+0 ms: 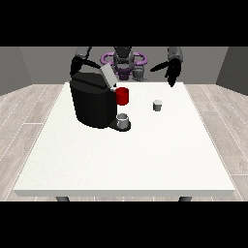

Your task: Insert the coffee pod into the coffee machine and close the lid

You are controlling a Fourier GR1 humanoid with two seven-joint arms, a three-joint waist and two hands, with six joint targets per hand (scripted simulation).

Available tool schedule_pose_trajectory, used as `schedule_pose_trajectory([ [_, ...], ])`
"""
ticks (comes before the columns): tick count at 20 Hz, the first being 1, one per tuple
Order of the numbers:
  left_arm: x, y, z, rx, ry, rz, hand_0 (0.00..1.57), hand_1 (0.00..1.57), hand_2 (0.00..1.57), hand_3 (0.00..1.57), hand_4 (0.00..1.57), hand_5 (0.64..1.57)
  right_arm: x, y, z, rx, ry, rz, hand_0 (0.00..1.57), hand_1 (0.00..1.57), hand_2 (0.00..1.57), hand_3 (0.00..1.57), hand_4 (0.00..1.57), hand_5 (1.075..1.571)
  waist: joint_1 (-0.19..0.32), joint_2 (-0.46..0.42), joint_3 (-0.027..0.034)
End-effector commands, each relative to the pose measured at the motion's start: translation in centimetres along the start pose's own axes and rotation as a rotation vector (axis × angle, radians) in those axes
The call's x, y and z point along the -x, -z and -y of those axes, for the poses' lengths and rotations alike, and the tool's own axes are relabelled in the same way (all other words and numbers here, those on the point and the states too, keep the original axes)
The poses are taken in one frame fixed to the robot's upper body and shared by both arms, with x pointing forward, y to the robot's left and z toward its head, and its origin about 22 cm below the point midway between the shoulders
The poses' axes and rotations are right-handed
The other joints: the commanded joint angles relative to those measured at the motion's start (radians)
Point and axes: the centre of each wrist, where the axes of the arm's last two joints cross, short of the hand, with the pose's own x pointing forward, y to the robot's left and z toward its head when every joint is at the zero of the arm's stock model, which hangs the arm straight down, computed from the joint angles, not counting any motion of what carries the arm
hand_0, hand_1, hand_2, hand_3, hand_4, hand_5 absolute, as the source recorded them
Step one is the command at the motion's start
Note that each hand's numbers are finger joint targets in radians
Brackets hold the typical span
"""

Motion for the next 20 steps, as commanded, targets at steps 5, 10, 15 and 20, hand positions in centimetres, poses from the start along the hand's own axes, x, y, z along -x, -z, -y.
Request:
schedule_pose_trajectory([
  [5,1.3,3.3,-2.7,0.025,0.158,-0.111,0.00,0.00,0.00,0.00,0.00,1.571,-2.5,1.4,-2.4,-0.042,-0.013,0.070,0.00,0.00,0.00,0.00,0.00,1.571,-0.074,0.089,-0.0010],
  [10,3.0,4.1,-3.6,0.085,0.179,-0.170,0.00,0.00,0.00,0.00,0.00,1.571,-2.2,0.2,-4.1,-0.038,0.043,0.022,0.00,0.00,0.00,0.00,0.00,1.571,-0.086,0.086,-0.0010],
  [15,3.0,5.3,-4.0,0.044,0.279,-0.145,0.00,0.00,0.29,0.00,0.00,1.571,-1.9,2.6,-1.9,-0.013,-0.004,0.006,0.00,0.00,0.00,0.00,0.00,1.571,-0.052,0.139,-0.0008],
  [20,2.5,6.8,0.7,0.056,0.339,-0.102,0.95,0.95,0.97,0.66,0.00,1.571,0.1,1.4,-4.2,-0.040,0.049,-0.081,0.00,0.00,0.00,0.00,0.00,1.571,-0.041,0.098,-0.0006],
])
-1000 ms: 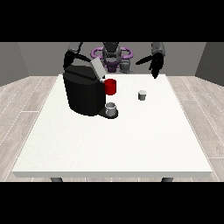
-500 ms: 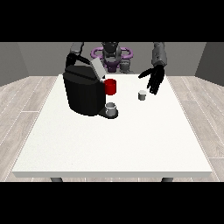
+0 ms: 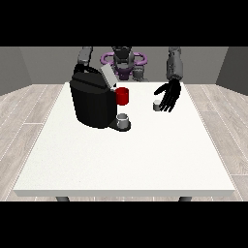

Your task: Insert the coffee pod into the coffee machine and close the lid

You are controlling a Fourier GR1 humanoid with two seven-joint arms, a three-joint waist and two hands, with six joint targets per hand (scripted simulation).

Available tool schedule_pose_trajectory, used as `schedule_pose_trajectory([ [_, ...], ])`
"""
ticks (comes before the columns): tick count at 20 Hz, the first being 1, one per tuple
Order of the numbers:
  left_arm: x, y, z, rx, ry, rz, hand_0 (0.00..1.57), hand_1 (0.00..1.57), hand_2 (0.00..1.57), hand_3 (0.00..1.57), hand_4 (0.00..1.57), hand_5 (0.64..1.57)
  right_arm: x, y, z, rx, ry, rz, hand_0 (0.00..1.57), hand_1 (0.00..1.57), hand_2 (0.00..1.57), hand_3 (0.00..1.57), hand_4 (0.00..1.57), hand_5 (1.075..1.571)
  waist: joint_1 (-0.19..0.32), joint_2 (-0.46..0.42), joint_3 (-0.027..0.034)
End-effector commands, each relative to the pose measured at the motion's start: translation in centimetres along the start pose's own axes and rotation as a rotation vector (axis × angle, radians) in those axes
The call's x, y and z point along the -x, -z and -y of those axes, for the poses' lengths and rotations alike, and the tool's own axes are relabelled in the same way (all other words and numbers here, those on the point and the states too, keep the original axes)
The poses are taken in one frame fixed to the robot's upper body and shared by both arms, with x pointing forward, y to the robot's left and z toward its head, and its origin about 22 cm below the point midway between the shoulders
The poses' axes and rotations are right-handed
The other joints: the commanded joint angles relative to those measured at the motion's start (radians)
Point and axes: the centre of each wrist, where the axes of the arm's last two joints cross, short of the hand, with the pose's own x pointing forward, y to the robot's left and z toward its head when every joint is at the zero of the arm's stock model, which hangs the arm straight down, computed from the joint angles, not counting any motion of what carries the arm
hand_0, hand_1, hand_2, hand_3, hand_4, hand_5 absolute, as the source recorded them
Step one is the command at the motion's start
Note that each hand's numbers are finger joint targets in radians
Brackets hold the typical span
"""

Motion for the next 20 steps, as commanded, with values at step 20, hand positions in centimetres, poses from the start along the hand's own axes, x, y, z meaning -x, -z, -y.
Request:
schedule_pose_trajectory([
  [20,0.8,2.3,3.6,0.190,0.395,-0.039,0.79,0.79,0.98,0.87,0.40,1.571,2.7,1.5,1.4,-0.033,0.010,-0.105,0.00,0.00,0.00,0.00,0.00,1.571,0.002,-0.044,0.0003],
])
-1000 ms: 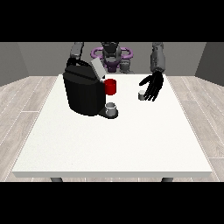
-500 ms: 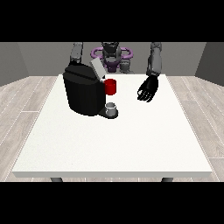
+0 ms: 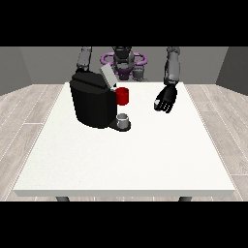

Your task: Insert the coffee pod into the coffee machine and close the lid

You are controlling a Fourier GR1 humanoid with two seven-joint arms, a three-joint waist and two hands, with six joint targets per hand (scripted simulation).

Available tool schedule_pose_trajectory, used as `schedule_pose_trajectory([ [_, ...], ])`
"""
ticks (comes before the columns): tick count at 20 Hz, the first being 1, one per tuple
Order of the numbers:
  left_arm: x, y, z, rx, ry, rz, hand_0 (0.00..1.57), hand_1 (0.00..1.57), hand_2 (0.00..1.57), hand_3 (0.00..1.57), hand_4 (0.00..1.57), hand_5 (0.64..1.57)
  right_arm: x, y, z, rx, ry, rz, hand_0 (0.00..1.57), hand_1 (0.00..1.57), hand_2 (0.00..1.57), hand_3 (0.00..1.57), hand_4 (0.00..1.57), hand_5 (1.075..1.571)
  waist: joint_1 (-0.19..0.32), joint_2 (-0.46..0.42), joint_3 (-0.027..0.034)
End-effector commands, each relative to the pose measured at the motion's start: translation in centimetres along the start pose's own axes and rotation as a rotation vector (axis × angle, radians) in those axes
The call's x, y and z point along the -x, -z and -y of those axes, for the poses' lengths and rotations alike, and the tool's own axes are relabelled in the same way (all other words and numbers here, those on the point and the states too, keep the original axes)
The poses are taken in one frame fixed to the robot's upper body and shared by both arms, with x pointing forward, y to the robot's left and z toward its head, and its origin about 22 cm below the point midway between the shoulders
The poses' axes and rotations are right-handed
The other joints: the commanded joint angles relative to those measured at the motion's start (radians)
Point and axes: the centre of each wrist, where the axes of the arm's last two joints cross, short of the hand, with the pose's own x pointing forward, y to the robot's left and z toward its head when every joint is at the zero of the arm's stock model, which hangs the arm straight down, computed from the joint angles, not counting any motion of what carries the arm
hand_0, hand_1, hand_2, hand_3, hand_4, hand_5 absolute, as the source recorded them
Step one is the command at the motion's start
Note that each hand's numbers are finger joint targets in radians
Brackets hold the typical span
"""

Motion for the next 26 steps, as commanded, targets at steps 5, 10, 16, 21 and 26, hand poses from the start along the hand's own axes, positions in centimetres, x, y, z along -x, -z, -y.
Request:
schedule_pose_trajectory([
  [5,-0.9,1.2,0.1,-0.018,0.029,0.051,1.15,1.15,1.26,1.16,0.47,1.571,2.2,-0.3,-0.2,0.026,-0.002,-0.027,0.00,0.00,0.00,0.00,0.00,1.571,0.014,-0.014,-0.0007],
  [10,-4.4,2.9,-2.0,-0.032,-0.149,0.158,1.43,1.43,1.42,1.35,0.49,1.571,3.5,-0.5,-0.2,0.075,-0.053,-0.098,0.00,0.00,0.00,0.00,0.00,1.571,0.034,-0.058,-0.0006],
  [16,-6.7,3.5,-2.4,0.095,-0.139,0.185,1.40,1.40,1.39,1.32,0.50,1.571,5.6,-0.8,0.0,0.095,-0.085,-0.196,0.00,0.00,0.00,0.00,0.00,1.571,0.075,-0.155,-0.0002],
  [21,-8.2,4.0,-7.7,0.074,-0.135,0.237,1.42,1.42,1.40,1.34,0.56,1.571,6.6,-1.3,0.3,0.060,-0.084,-0.213,0.00,0.00,0.00,0.00,0.00,1.571,0.059,-0.168,-0.0003],
  [26,-9.5,4.4,-10.4,0.053,-0.133,0.222,1.34,1.34,1.37,1.35,0.56,1.571,6.2,-1.3,0.8,0.017,-0.078,-0.190,0.00,0.00,0.00,0.00,0.00,1.571,0.005,-0.180,-0.0004],
])
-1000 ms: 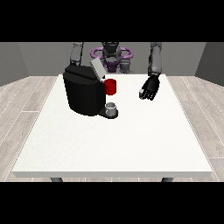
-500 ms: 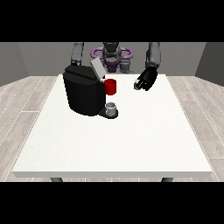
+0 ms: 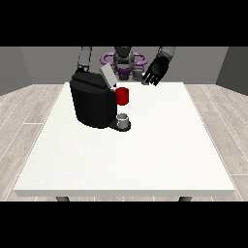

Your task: Insert the coffee pod into the coffee machine and close the lid

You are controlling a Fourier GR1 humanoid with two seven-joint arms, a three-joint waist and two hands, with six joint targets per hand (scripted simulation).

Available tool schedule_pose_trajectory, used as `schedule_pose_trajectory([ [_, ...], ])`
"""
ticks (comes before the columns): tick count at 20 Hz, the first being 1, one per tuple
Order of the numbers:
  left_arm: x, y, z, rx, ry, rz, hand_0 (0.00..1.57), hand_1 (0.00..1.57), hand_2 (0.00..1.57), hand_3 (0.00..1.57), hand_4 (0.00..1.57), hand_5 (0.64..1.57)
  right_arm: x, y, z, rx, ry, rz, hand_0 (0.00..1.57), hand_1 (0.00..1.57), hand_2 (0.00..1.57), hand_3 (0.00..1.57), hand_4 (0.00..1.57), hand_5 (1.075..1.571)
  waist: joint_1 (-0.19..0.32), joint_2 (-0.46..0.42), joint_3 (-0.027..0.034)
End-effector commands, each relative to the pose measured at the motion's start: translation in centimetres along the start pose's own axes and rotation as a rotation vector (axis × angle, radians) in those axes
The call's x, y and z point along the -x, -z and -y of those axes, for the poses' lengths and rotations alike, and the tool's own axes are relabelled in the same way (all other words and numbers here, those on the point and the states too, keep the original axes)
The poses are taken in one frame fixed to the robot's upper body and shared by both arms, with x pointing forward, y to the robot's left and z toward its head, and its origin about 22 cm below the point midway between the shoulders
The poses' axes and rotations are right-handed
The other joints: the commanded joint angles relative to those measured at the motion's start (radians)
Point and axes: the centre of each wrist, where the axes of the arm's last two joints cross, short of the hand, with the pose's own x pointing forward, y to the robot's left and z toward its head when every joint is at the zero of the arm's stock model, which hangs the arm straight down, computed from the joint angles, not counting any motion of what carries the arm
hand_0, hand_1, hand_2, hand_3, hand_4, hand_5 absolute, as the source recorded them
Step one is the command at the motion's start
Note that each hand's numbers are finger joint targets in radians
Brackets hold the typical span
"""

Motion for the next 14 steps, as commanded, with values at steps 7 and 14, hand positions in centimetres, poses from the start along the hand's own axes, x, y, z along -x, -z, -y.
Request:
schedule_pose_trajectory([
  [7,-4.5,1.6,-2.4,-0.013,-0.075,0.054,0.98,0.98,1.20,1.37,0.51,1.571,-1.6,0.5,-1.7,-0.015,0.046,0.037,0.00,0.00,0.00,0.00,0.00,1.571,-0.012,-0.012,0.0001],
  [14,-3.9,-0.5,-10.7,-0.133,-0.087,0.015,1.26,1.26,1.29,1.27,0.49,1.571,-5.3,1.3,-0.7,-0.067,0.038,0.171,0.00,0.00,0.00,0.00,0.00,1.571,-0.126,0.066,-0.0002],
])
